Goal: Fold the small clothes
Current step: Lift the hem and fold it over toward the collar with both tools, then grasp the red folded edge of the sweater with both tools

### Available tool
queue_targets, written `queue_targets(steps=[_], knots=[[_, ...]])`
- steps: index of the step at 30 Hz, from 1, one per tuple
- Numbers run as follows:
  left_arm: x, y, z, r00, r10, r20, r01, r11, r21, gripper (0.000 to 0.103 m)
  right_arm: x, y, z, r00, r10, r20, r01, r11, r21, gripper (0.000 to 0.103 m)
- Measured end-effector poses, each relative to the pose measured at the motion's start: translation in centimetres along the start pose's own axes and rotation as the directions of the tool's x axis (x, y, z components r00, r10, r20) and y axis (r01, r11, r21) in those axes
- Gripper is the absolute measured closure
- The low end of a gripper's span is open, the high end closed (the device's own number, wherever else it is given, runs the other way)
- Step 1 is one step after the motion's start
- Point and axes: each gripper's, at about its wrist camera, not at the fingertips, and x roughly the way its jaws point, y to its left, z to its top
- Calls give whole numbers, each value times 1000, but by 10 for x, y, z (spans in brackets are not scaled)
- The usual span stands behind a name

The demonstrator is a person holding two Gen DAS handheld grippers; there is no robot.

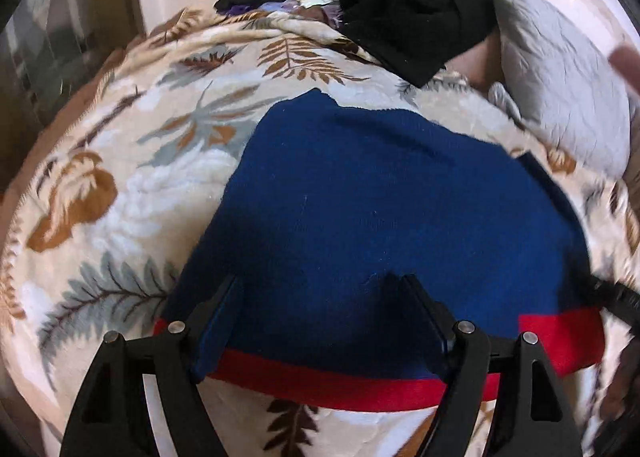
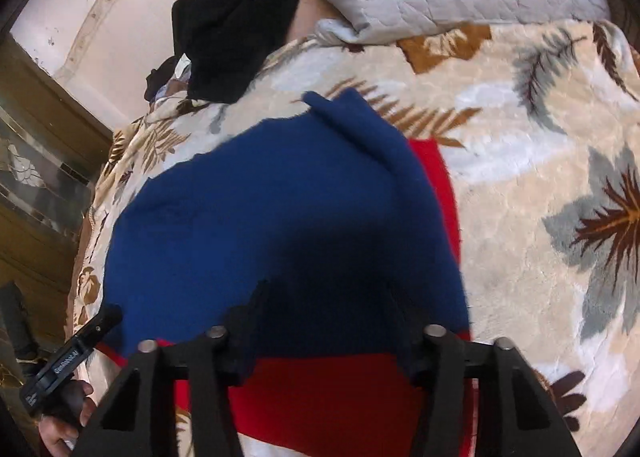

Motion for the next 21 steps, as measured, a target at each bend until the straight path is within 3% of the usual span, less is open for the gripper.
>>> queue_targets(steps=[5, 7, 11, 13, 16, 17, 19, 21], knots=[[-3, 3, 7, 999, 23, 27, -23, 999, -22, 23, -15, -5, 21, 993, 50, 105, -49, 999, -12, 55], [-4, 6, 10, 998, 20, 55, -17, 999, -44, 23, -4, -5, 38, 991, 101, 89, -100, 995, -7, 55], [18, -2, 10, 999, 51, -7, -51, 999, 4, 22, 35, -8, 67, 984, 179, 8, -179, 984, 15, 55], [20, -9, 9, 996, 86, 11, -87, 995, 43, 20, 48, -22, 77, 989, 144, 15, -145, 985, 89, 57], [20, -9, 12, 996, 90, 4, -90, 995, 45, 19, 40, -52, 88, 987, 120, 108, -140, 967, 212, 64], [19, -7, 13, 996, 91, 4, -91, 995, 29, 19, 30, -57, 88, 989, 45, 139, -75, 973, 219, 64], [15, -6, 16, 993, 113, 19, -113, 994, 5, 19, 17, -56, 84, 987, -25, 162, -7, 981, 192, 60], [11, -9, 17, 989, 135, 51, -136, 991, 9, 19, 10, -49, 76, 988, 32, 148, -57, 985, 164, 60]])
